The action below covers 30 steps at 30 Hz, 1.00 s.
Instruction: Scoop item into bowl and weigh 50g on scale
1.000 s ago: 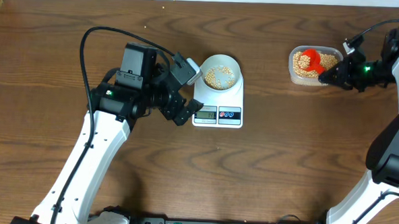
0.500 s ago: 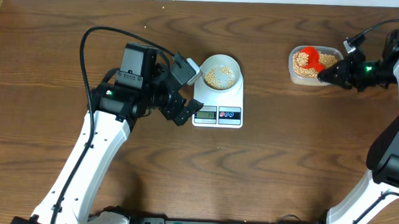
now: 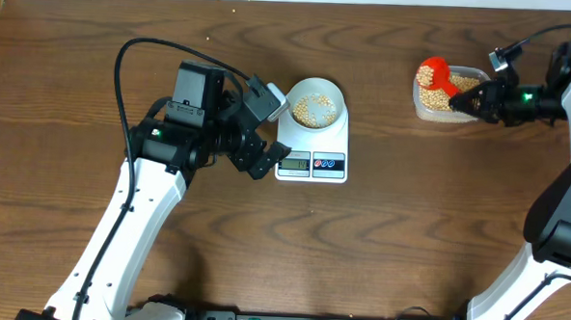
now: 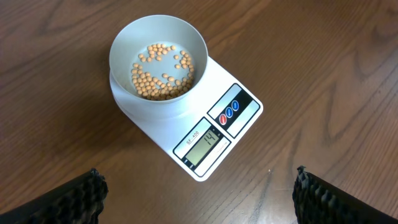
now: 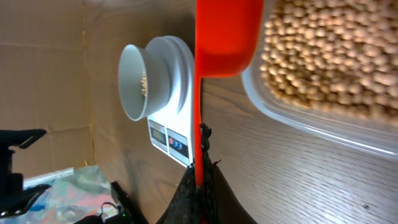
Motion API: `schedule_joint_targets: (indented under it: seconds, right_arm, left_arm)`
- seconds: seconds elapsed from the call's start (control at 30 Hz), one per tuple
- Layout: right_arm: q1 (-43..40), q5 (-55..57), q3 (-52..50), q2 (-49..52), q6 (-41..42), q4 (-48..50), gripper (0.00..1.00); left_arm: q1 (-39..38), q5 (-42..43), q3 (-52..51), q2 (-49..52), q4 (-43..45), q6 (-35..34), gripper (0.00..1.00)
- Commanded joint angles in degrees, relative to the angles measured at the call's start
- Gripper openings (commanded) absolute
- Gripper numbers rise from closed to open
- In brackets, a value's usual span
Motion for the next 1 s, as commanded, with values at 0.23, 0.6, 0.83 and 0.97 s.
schedule_joint_targets:
  seconds: [0.23, 0.6, 0.83, 0.97]
  right_arm:
    - [8.6, -4.7, -0.2, 0.7, -1.7, 2.0, 0.01]
    - [18.4, -5.8, 0.6, 0.7, -1.5, 6.1, 0.02]
    - [23.5, 0.9, 0.6, 0.7, -1.5, 8.8, 0.01]
    - [25.6, 6.1, 0.6, 0.7, -1.5, 8.8, 0.02]
  left_arm:
    - [-0.1, 0.7, -0.3, 0.0, 0.0, 0.3, 0.98]
    - [-0.1, 0.7, -0.3, 0.0, 0.0, 0.3, 0.98]
    - [-0.1, 0.7, -0.3, 0.0, 0.0, 0.3, 0.98]
    - [-0.1, 0.7, -0.3, 0.0, 0.0, 0.3, 0.98]
